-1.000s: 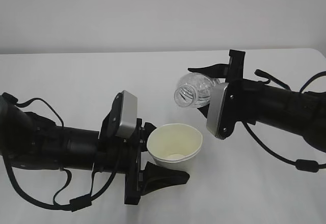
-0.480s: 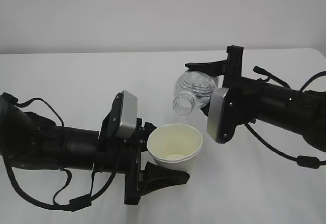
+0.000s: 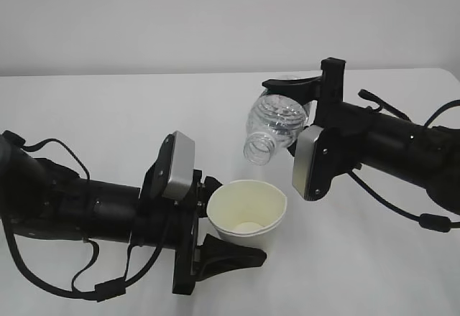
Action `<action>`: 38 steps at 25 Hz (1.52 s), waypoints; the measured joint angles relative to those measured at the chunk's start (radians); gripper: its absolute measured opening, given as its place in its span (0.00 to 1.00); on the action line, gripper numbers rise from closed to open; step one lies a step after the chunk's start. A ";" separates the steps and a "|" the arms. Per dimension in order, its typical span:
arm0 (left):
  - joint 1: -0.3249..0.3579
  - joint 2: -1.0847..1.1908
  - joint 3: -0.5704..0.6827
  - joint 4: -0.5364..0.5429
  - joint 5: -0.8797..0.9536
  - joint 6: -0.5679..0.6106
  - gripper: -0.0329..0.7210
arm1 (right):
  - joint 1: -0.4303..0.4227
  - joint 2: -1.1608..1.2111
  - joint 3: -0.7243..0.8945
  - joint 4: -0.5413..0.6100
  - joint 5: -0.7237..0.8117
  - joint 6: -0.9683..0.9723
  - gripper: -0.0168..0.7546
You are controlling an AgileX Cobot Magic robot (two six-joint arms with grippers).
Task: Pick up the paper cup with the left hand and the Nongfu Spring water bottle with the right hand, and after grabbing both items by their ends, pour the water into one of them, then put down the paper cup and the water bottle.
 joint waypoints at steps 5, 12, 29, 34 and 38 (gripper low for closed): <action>0.000 0.000 0.000 0.012 0.000 0.000 0.71 | 0.000 0.000 0.000 0.005 -0.026 -0.029 0.60; 0.000 0.000 0.000 0.013 0.000 0.000 0.71 | 0.000 0.000 0.000 0.007 -0.040 -0.085 0.60; 0.000 0.000 0.000 0.007 0.000 0.000 0.71 | 0.000 0.000 0.000 0.007 -0.049 -0.136 0.60; 0.000 0.000 0.000 0.003 0.000 0.000 0.71 | 0.000 0.000 0.000 0.007 -0.049 -0.140 0.60; 0.000 0.000 0.000 -0.001 0.000 0.000 0.71 | 0.000 0.000 0.000 0.007 -0.049 -0.142 0.60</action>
